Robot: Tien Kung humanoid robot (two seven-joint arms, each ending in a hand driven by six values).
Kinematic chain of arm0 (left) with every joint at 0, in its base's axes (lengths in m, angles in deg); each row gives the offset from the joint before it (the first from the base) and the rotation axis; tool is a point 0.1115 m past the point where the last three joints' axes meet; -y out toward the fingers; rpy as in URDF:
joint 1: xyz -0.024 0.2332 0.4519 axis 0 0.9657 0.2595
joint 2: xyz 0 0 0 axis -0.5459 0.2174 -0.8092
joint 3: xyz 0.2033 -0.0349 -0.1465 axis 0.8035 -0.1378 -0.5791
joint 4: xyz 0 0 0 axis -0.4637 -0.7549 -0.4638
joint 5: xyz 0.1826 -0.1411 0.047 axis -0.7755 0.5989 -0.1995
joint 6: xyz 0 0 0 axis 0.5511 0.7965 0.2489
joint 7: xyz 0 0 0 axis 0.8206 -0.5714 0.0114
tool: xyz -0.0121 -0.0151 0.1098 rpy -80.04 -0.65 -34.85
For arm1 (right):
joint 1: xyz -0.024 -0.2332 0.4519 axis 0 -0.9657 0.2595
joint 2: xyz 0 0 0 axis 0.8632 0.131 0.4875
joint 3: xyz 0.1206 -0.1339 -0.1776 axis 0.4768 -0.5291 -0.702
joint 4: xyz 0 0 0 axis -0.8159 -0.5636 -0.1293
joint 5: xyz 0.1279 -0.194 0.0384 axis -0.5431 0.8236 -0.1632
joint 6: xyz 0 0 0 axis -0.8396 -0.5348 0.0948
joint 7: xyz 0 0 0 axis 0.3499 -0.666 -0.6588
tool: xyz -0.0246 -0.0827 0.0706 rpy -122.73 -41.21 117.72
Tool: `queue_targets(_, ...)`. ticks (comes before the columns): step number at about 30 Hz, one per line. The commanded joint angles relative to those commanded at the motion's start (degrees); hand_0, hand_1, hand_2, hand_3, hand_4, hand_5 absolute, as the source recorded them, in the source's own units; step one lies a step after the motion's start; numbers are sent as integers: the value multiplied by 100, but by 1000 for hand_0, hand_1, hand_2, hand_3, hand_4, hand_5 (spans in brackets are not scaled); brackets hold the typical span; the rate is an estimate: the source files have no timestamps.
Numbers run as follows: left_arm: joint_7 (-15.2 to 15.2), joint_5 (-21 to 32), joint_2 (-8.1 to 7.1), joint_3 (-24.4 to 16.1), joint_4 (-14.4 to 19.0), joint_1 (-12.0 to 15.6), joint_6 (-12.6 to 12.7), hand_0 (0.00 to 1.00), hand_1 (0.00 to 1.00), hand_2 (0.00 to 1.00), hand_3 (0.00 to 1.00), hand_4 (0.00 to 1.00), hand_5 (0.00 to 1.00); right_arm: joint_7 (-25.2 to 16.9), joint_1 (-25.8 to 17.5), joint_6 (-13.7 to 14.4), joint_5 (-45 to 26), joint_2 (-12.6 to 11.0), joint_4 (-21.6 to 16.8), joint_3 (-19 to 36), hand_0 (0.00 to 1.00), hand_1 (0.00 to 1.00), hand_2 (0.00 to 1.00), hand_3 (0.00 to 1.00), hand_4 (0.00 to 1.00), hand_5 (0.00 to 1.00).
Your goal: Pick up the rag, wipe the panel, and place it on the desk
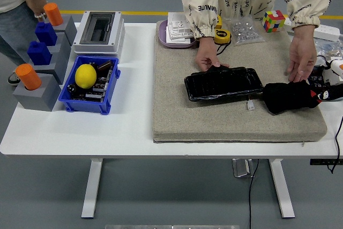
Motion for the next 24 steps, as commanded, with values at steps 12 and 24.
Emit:
queue_targets(12, -5, 0, 19, -1, 0, -1, -5, 651, 697, 746, 566, 599, 477, -1, 19, -8, 5, 6, 24, 67, 781, 736, 824, 832, 998, 450)
queue_targets(24, -9, -6, 9, -4, 0, -2, -6, 651, 697, 746, 566, 600, 477, 16, 18, -27, 36, -15, 71, 119, 782, 734, 824, 831, 998, 449)
